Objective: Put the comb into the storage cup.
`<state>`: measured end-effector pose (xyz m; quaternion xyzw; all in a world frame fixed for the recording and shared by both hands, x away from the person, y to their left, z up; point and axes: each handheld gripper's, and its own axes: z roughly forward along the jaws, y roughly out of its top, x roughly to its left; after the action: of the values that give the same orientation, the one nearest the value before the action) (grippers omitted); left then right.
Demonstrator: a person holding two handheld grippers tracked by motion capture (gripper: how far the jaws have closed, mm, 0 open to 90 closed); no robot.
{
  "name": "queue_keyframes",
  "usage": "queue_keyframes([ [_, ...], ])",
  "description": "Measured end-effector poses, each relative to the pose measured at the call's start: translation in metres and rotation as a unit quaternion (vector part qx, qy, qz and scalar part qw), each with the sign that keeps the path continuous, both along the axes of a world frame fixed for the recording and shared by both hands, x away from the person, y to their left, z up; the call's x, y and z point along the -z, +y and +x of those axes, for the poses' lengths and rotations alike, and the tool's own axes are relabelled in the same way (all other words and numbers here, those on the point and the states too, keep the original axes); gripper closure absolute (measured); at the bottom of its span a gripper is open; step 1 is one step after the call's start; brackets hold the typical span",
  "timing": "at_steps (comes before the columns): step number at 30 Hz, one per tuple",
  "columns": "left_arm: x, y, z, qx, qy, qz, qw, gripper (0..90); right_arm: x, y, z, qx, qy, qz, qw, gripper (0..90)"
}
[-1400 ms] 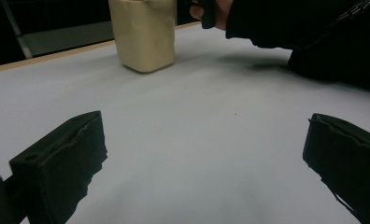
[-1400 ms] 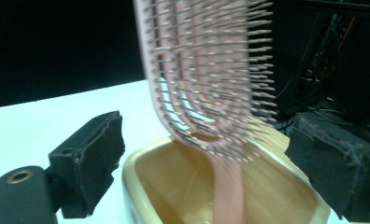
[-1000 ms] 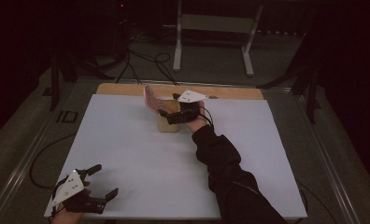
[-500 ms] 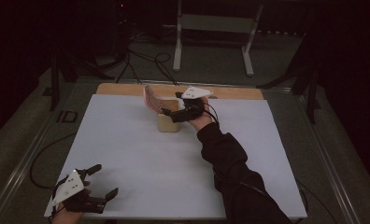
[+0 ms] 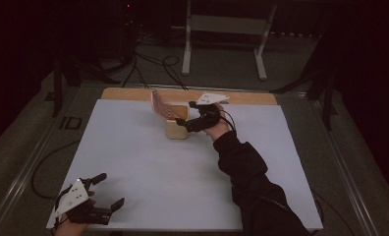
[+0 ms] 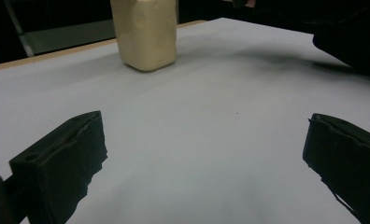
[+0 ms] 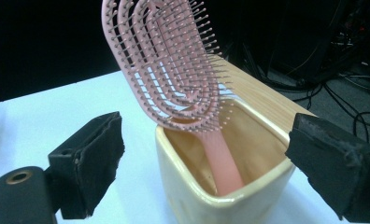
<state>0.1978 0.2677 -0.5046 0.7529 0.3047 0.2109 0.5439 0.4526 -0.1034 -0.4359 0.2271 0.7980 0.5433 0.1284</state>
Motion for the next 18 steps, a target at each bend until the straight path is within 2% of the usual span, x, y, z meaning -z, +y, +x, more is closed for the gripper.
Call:
queue_keyframes([
  [7, 0.000, 0.000, 0.000, 0.000, -0.001, 0.002, 1.0000, 0.0, -0.001, -0.011, -0.005, 0.005, 0.010, -0.003, 0.9999, 10.4],
  [10, 0.000, 0.000, 0.000, 0.000, -0.001, 0.003, 1.0000, 0.0, -0.001, -0.014, -0.007, 0.006, 0.007, -0.003, 0.9999, 10.4],
  [18, 0.000, 0.000, 0.000, 0.000, 0.000, 0.003, 1.0000, 0.0, 0.000, -0.033, -0.014, 0.013, 0.018, -0.007, 0.9997, 10.5],
])
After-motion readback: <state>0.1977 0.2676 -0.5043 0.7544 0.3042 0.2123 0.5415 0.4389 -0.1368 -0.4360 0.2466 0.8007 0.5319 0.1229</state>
